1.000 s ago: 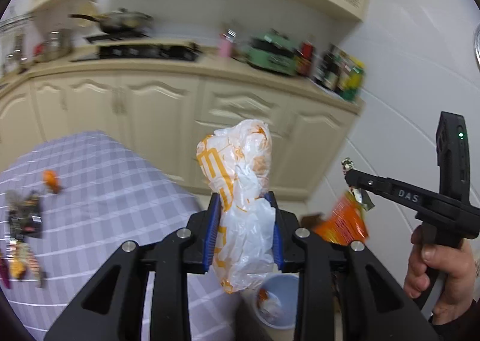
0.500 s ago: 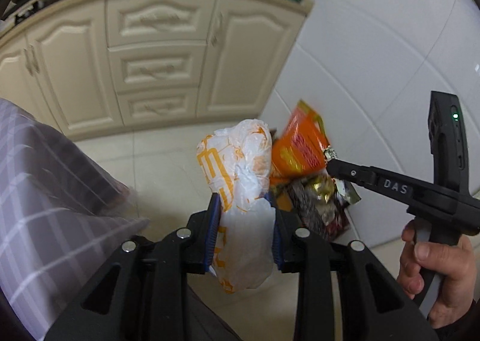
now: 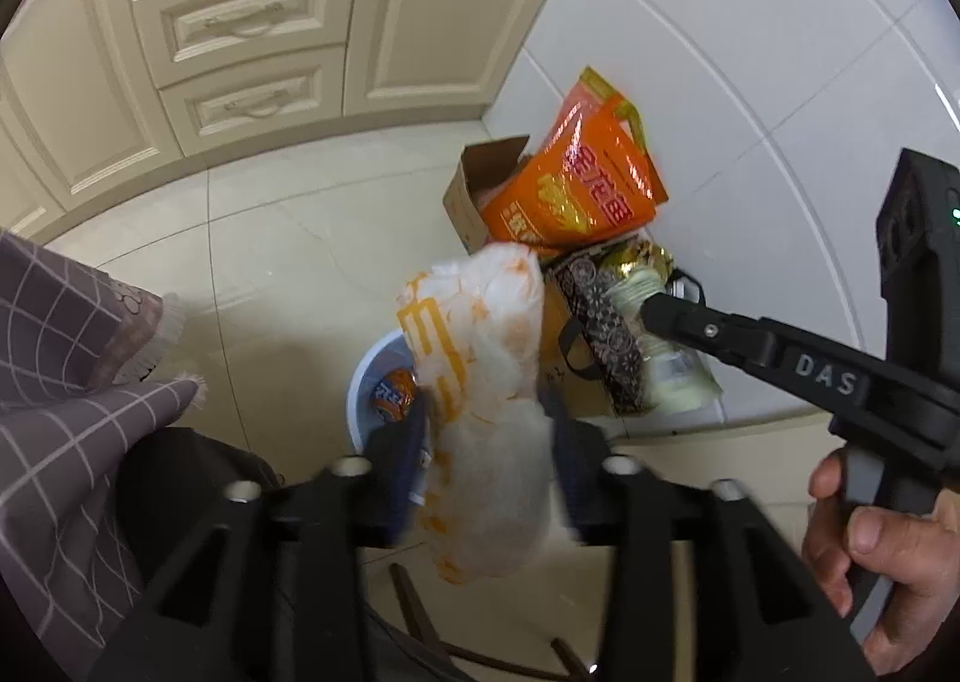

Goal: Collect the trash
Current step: 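Carry the bag and wrapper to the blue bin and release both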

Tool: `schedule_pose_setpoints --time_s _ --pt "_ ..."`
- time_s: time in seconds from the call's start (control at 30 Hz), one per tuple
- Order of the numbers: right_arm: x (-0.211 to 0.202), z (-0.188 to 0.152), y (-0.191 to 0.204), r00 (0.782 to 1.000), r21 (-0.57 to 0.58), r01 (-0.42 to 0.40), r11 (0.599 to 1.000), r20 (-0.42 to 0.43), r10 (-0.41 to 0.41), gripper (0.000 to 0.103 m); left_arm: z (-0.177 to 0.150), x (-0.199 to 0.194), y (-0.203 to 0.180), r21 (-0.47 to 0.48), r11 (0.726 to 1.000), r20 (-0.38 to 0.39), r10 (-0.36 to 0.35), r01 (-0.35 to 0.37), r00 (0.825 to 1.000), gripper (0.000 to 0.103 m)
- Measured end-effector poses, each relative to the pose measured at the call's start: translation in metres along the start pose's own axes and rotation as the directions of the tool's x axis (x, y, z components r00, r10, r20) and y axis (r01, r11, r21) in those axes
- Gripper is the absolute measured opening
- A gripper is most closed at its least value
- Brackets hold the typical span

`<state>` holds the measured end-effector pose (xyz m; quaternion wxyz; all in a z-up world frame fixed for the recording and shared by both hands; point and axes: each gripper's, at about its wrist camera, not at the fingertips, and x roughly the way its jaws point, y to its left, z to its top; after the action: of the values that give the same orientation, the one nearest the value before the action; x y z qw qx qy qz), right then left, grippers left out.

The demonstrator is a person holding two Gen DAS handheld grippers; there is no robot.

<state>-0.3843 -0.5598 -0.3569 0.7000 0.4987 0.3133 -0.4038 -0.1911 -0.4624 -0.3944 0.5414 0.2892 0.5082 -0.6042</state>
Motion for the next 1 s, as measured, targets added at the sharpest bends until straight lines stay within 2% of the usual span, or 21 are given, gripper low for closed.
schedule_pose_setpoints --time_s 0.03,0.07,0.13,0.17,0.2,0.27,0.47,0.77,1.0 --pt "0.002 0.0 -0.004 1.0 0.018 0.005 1.0 -0.002 -0.005 0.044 0.0 -0.001 0.002 -0.001 1.0 0.003 0.012 -0.012 1.0 0.079" --pt "0.002 -0.001 -0.006 1.0 0.021 0.015 1.0 0.009 -0.015 0.07 0.0 -0.005 0.004 -0.002 1.0 0.019 0.026 -0.026 0.999 0.081" --pt "0.001 -0.002 -0.007 1.0 0.024 0.016 1.0 0.014 -0.017 0.071 0.001 -0.013 0.007 0.003 0.999 0.036 0.039 -0.039 0.999 0.081" --pt "0.0 -0.003 -0.007 1.0 0.028 0.018 0.999 0.015 -0.019 0.076 0.002 -0.015 0.007 0.0 0.999 0.041 0.043 -0.043 0.998 0.081" --pt "0.0 -0.002 -0.007 1.0 0.03 0.024 0.999 0.018 -0.025 0.085 0.002 -0.019 0.009 -0.004 0.999 0.049 0.049 -0.049 0.998 0.082" --pt "-0.003 -0.002 -0.006 0.999 0.036 0.033 0.999 0.029 -0.034 0.093 0.004 -0.029 0.013 -0.015 0.998 0.073 0.069 -0.068 0.995 0.084" --pt "-0.011 0.0 0.005 0.998 0.024 0.041 0.999 0.048 -0.042 0.095 0.006 -0.067 0.023 -0.046 0.993 0.174 0.113 -0.107 0.978 0.088" --pt "-0.028 0.004 0.037 0.996 -0.029 0.028 0.999 0.083 -0.026 0.095 0.006 -0.12 0.026 -0.064 0.991 0.287 0.129 -0.116 0.949 0.089" --pt "-0.052 0.01 0.077 0.99 -0.094 -0.003 0.996 0.137 0.016 0.095 0.002 -0.167 0.034 -0.082 0.989 0.378 0.148 -0.126 0.914 0.089"
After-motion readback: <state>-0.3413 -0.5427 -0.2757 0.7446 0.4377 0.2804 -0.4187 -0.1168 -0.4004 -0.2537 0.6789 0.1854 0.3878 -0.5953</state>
